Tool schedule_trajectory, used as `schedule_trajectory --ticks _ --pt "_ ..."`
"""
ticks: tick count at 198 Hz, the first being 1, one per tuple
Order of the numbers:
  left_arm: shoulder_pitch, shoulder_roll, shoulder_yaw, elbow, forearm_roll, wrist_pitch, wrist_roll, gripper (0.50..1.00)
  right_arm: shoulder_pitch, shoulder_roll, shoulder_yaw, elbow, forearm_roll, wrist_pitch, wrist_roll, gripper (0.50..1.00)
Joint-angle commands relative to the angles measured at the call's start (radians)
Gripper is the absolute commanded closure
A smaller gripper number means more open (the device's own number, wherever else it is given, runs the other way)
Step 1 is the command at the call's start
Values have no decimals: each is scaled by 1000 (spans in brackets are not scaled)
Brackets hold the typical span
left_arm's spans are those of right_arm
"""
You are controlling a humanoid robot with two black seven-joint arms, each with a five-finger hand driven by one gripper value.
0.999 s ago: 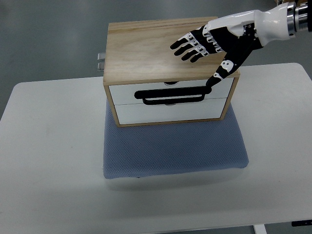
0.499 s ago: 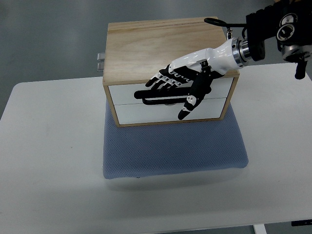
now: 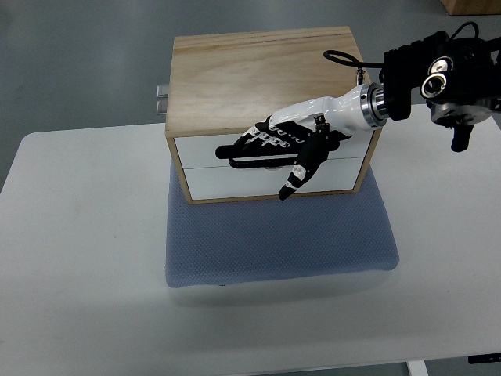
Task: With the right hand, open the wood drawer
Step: 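Hook the right hand fingers around the upper drawer's black handle, then pull the upper drawer toward the robot with the right hand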
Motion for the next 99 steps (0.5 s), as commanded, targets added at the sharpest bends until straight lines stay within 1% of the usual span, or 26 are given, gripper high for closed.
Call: schedule_trajectory --ticks 1,47,67,99 --pt "1 0 0 0 0 0 0 500 -4 -2 -1 0 0 -17 1 548" --pt "-1 0 0 0 0 0 0 500 -12 0 -3 0 -3 -23 -2 548" --pt "1 0 0 0 0 0 0 500 -18 1 -3 2 -5 -24 -26 548" --pt "1 0 0 0 0 0 0 500 -18 -2 -4 2 -5 -14 -28 548"
